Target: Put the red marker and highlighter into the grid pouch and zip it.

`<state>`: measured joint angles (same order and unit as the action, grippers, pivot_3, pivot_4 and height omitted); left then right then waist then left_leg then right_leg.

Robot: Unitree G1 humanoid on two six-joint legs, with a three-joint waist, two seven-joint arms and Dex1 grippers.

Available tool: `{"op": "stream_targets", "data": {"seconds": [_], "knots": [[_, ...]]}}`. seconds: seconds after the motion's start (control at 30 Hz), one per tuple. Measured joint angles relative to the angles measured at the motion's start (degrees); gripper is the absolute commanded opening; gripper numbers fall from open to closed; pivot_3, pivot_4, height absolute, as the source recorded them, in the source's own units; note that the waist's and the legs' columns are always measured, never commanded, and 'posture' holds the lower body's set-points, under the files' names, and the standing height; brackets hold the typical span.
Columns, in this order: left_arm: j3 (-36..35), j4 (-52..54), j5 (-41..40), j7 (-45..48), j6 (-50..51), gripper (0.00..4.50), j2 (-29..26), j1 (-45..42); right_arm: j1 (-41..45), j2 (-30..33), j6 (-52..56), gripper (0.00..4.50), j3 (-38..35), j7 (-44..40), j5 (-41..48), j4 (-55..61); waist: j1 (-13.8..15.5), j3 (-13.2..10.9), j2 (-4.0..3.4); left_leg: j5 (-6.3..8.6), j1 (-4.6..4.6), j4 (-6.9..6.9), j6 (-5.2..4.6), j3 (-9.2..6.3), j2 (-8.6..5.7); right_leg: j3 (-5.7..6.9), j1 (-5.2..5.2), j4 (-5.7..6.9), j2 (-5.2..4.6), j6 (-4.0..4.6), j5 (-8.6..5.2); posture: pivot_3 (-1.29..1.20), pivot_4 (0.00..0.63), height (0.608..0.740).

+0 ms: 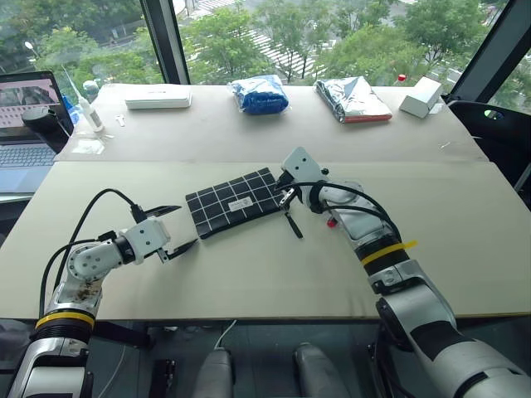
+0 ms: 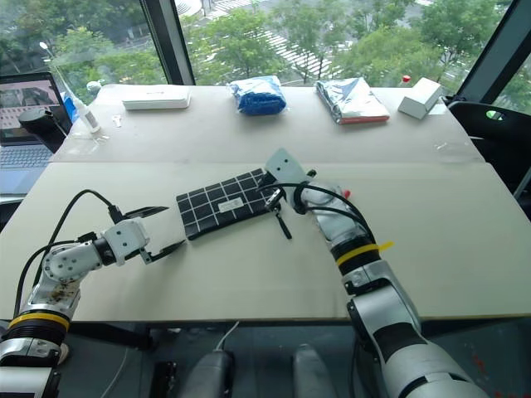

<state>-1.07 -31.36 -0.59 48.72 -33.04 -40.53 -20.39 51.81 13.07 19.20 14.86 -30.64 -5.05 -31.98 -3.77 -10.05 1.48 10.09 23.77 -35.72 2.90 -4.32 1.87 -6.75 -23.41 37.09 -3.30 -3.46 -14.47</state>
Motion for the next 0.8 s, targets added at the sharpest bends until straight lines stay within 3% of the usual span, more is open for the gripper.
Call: {"op": "stream_targets", "data": {"seconds": [0.53,0.8], "knots": [[0.31,-0.05,-0.32,0.23,0.76,4.50,0.53,-0.22,-1.74,-0.40,-8.84,0.02,4.58,0.40,-7.12,-6.00,-0.13,0.05,0.05,0.00,-0.26,0.01,0.00,-0.02,0.01,0.03,0.22,0.00,0.00,0.00,-0.01,0.00,0.150,0.740],[5.23,-13.31,8.76,-6.48,-12.77,4.50,-0.06,-8.63,-1.02,-0.64,-9.07,0.02,4.01,0.32,-7.12,-7.60,0.31,0.19,0.02,0.00,-0.60,0.01,0.00,-0.02,-0.01,0.02,0.55,-0.01,0.00,-0.27,-0.17,0.00,0.150,0.740]]}}
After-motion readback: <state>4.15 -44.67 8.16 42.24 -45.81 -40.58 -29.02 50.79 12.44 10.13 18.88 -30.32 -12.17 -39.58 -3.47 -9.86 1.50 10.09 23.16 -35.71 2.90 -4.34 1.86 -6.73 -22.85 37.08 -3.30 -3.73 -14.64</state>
